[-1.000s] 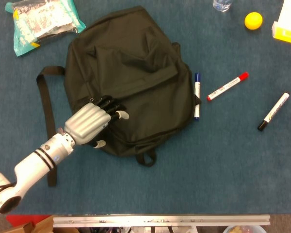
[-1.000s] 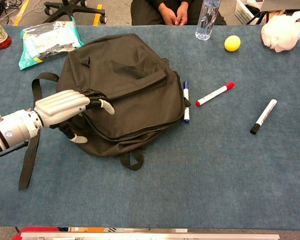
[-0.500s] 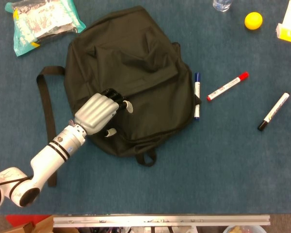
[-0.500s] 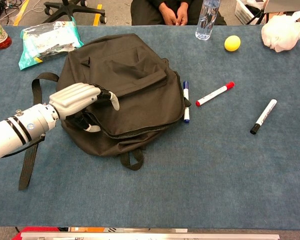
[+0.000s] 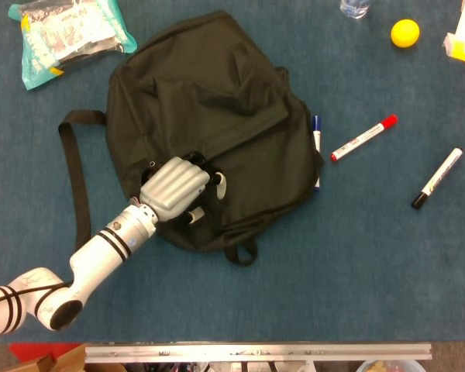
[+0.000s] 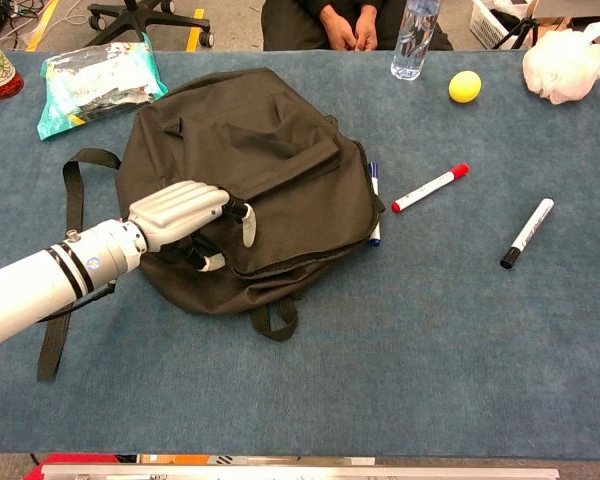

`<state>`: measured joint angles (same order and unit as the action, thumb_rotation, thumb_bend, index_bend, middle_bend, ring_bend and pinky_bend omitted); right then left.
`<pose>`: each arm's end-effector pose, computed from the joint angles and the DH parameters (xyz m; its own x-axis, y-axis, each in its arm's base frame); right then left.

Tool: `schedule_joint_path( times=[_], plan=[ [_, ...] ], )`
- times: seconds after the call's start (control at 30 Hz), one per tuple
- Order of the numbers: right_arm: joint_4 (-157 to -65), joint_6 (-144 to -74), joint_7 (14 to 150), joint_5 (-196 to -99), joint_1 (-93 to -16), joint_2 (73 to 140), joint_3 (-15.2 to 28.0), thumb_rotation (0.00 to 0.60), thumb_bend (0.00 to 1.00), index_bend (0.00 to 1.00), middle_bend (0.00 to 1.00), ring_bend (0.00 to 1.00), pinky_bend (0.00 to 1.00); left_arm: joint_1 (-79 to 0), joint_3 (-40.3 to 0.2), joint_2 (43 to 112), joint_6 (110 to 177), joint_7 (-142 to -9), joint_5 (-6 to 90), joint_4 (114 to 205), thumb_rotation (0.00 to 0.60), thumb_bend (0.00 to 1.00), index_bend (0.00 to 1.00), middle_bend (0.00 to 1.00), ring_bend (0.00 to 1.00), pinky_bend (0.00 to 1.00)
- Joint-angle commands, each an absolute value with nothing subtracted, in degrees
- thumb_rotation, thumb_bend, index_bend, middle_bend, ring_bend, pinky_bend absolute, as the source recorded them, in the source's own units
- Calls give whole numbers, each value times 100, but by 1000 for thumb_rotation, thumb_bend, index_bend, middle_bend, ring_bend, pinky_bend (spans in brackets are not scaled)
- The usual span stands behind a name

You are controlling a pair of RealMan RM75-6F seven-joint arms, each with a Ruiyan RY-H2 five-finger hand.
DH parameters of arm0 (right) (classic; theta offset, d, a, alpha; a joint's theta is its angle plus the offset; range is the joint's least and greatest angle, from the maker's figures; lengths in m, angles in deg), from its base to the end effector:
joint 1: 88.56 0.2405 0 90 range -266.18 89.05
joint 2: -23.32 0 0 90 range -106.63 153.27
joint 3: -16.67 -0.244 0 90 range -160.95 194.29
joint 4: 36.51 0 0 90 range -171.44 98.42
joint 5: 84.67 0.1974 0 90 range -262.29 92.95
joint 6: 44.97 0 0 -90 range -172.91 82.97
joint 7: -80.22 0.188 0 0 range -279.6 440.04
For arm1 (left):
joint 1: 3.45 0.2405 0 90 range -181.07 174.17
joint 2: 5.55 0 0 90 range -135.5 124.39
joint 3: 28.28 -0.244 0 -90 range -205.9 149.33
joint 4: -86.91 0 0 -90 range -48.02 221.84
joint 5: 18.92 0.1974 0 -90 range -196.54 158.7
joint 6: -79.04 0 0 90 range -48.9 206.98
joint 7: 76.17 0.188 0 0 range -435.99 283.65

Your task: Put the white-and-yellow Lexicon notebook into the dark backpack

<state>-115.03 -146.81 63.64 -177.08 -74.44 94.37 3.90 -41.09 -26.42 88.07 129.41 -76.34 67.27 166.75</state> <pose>-0.2291 -0.2783 0.2210 0.5748 0.5512 0.6048 -0.6999 -0.0518 0.7124 -0.1349 0.2991 -0.0842 0.4059 0.4586 0.7905 0.8301 -0.5468 -0.1091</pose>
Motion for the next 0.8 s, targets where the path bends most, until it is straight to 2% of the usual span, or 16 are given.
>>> schedule_joint_path(
  times=[0.03,0.13,0.47,0.8],
  plan=[
    [-11497,-14694,6407,-17702,-7457,9426,371,600,317,737,746,663,769,-4125,-2666,8867,12982,-7541,6729,16653,600,457,538,386,307,213],
    [-11504,-14718,6448,-17702,-7470,9420,350,600,316,741,746,664,770,-4126,-2656,8922,13034,-7447,6690,16646,600,490,591,393,307,213],
    [-11538,-14759,6555,-17696,-7503,9399,298,600,315,746,747,664,771,-4032,-2603,8936,13310,-7461,6551,16718,600,491,742,425,308,220],
    [-11898,-14748,6733,-17977,-7543,9298,463,600,311,760,747,665,771,-3805,-2357,8325,13557,-8476,6184,17470,600,491,796,458,314,238]
  ],
)
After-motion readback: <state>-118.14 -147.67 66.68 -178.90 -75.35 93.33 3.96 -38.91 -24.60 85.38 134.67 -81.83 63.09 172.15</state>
